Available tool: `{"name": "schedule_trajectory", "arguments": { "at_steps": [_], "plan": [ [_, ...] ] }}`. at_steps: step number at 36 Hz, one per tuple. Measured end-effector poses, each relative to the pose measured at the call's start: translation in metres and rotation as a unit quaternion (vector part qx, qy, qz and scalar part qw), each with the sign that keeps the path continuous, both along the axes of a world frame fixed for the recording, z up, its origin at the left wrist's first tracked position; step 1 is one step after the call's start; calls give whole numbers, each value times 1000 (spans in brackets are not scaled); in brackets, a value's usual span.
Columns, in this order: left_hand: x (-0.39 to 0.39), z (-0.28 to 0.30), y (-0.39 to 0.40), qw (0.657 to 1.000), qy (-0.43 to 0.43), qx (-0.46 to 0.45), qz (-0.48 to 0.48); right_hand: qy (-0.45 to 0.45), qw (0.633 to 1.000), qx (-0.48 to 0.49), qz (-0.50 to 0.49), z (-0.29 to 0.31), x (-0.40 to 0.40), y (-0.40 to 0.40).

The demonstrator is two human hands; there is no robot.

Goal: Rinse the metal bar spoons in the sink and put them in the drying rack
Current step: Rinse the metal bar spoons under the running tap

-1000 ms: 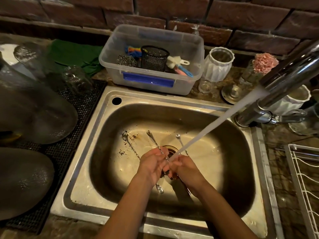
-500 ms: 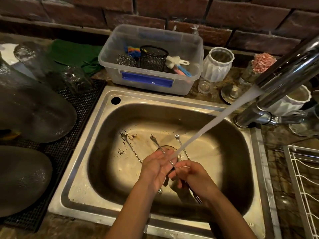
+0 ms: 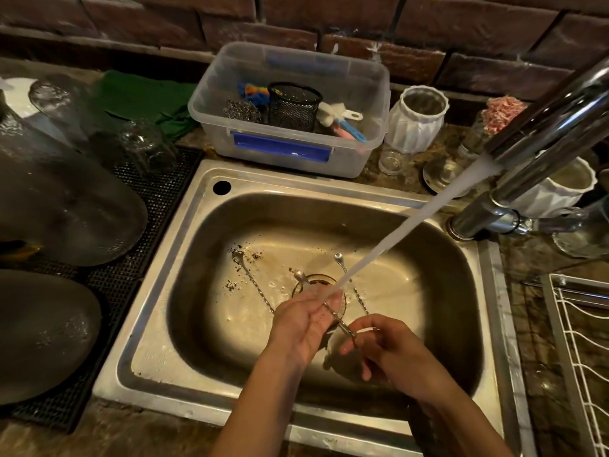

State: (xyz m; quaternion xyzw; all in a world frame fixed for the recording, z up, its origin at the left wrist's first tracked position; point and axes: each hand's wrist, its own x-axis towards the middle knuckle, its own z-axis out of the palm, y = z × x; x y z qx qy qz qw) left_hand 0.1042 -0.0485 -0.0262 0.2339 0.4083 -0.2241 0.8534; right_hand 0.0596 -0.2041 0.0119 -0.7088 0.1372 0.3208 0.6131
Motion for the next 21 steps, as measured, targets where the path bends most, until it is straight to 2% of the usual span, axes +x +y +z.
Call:
{"name": "schedule_trajectory", "arguments": {
  "at_steps": [10, 21],
  "plan": [
    [-6, 5, -5, 1000, -4, 18, -24, 20, 999, -20, 19, 9, -16, -17],
    [-8, 7, -3, 998, -49, 31, 4, 25, 999, -8, 31, 15, -24, -34]
  ]
}}
